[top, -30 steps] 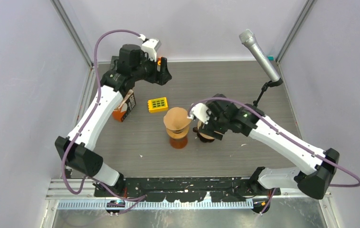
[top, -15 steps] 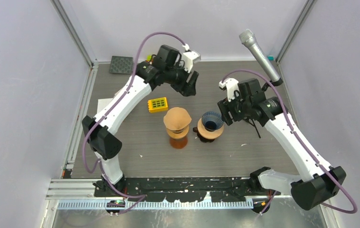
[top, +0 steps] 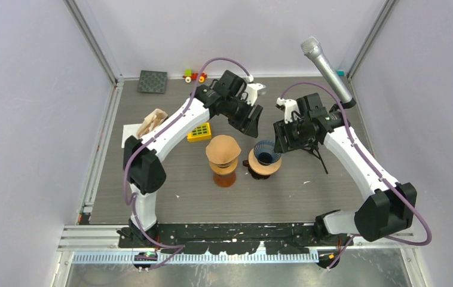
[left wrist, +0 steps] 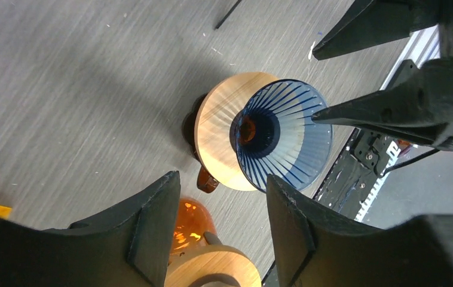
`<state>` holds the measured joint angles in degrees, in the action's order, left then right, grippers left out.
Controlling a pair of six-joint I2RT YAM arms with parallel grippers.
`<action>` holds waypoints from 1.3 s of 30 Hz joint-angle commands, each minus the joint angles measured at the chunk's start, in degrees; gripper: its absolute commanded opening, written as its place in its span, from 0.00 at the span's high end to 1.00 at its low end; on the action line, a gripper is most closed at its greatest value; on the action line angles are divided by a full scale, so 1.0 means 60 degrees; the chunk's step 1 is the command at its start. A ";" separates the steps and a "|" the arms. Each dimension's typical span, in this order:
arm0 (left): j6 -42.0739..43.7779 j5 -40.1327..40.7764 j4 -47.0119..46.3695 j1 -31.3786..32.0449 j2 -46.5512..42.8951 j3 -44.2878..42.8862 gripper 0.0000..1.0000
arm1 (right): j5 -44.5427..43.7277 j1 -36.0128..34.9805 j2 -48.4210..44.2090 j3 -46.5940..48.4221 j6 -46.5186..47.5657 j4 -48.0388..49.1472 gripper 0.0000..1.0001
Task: Place the coffee filter in the dripper
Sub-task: Place the coffee dripper in the dripper holder.
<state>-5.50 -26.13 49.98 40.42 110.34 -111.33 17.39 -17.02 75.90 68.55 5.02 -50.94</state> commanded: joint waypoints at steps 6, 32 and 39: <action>-0.0344 -0.0126 0.0072 0.0376 0.0651 0.0204 0.43 | 0.0545 0.0064 0.0462 -0.0013 -0.0250 0.0304 0.47; -0.0860 -0.0205 -0.0005 0.0674 0.0981 0.0936 0.90 | 0.0374 0.0053 0.0696 -0.0462 -0.0762 0.0976 0.83; -0.0957 -0.0236 -0.0262 0.0675 0.0942 0.1270 1.00 | 0.0281 0.0053 0.0393 -0.1066 -0.0675 0.1521 0.95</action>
<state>-13.08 -27.79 49.10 44.03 116.55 -106.32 21.78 -16.80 79.70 65.12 -0.91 -46.30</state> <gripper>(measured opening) 0.132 0.170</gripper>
